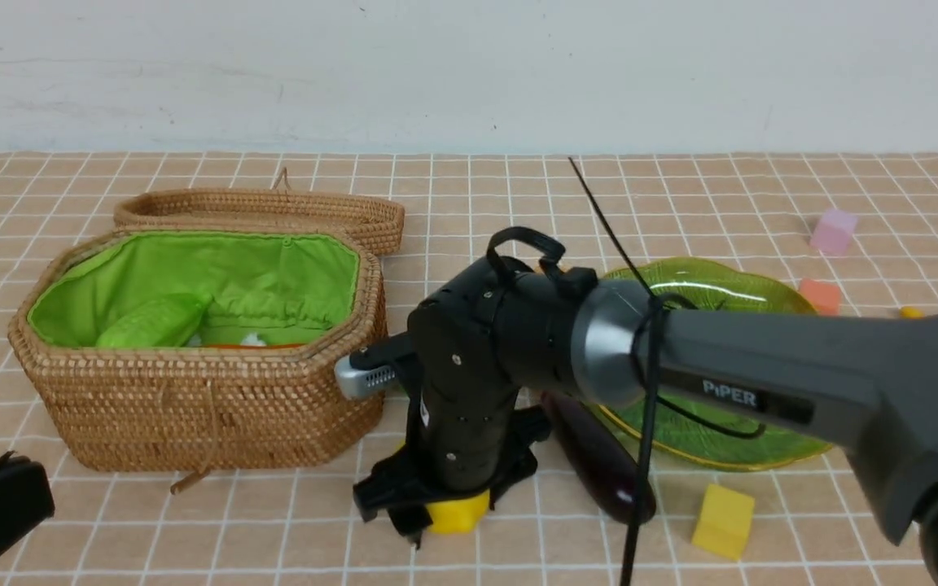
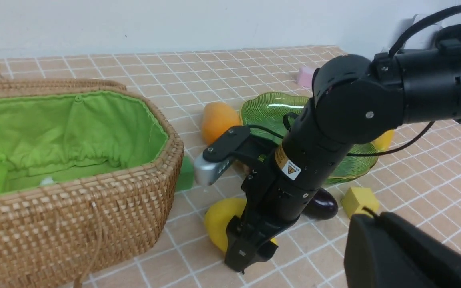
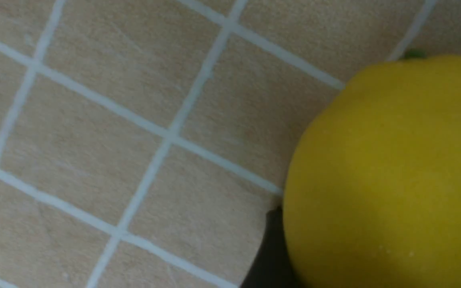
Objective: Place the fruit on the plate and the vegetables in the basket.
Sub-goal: Use the right arm to grab a lemon and put it into the right plate
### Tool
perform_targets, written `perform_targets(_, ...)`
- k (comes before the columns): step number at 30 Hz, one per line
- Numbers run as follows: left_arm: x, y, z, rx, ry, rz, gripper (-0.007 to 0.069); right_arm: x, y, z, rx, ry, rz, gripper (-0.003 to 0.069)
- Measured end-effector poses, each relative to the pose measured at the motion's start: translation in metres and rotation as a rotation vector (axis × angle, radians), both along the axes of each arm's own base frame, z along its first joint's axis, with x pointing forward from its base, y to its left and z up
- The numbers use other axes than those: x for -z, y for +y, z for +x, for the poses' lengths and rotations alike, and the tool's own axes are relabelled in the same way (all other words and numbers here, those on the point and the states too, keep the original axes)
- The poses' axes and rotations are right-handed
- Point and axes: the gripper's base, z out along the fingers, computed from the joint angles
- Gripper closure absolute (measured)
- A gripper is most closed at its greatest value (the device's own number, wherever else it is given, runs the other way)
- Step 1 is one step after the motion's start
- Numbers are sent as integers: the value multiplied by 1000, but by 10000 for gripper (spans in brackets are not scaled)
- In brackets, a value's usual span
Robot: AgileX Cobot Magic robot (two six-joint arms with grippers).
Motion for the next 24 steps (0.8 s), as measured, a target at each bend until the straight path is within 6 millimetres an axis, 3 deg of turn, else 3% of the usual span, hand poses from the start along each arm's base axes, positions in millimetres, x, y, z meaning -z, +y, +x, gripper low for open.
perform_targets(4, 0, 0, 0, 0, 0, 0, 638, -24, -10, -5, -14, -15, -43, 85)
perform_targets(5, -1, -1, 0, 7, -13, -8, 638, -51, -19, -9, -13, -53, -54, 85)
perform_targets(7, -4, -2, -1, 21, -40, -16, 638, -79, -31, -11, 1, -99, -59, 85)
perform_targets(9, -8, -3, -1, 43, -89, -27, 638, -108, -56, -6, 52, -155, -69, 85)
perform_targets(11, -11, -5, -2, 59, -124, -39, 638, -123, -84, 9, 135, -178, -69, 85)
perform_targets(12, -11, -5, -2, 60, -126, -40, 638, -124, -87, 11, 147, -179, -68, 85)
perform_targets(13, -13, -5, -2, 69, -144, -49, 638, -124, -115, 30, 239, -175, -65, 85)
perform_targets(15, -14, -6, -3, 76, -149, -60, 638, -106, -149, 56, 356, -140, -50, 85)
perform_targets(18, -14, -7, -4, 84, -129, -81, 638, -77, -179, 82, 451, -111, -19, 85)
perform_targets(20, -13, -7, -4, 89, -115, -95, 638, -56, -190, 95, 489, -95, 0, 85)
perform_targets(24, -13, -8, -5, 98, -95, -113, 638, -39, -198, 105, 505, -89, 9, 64)
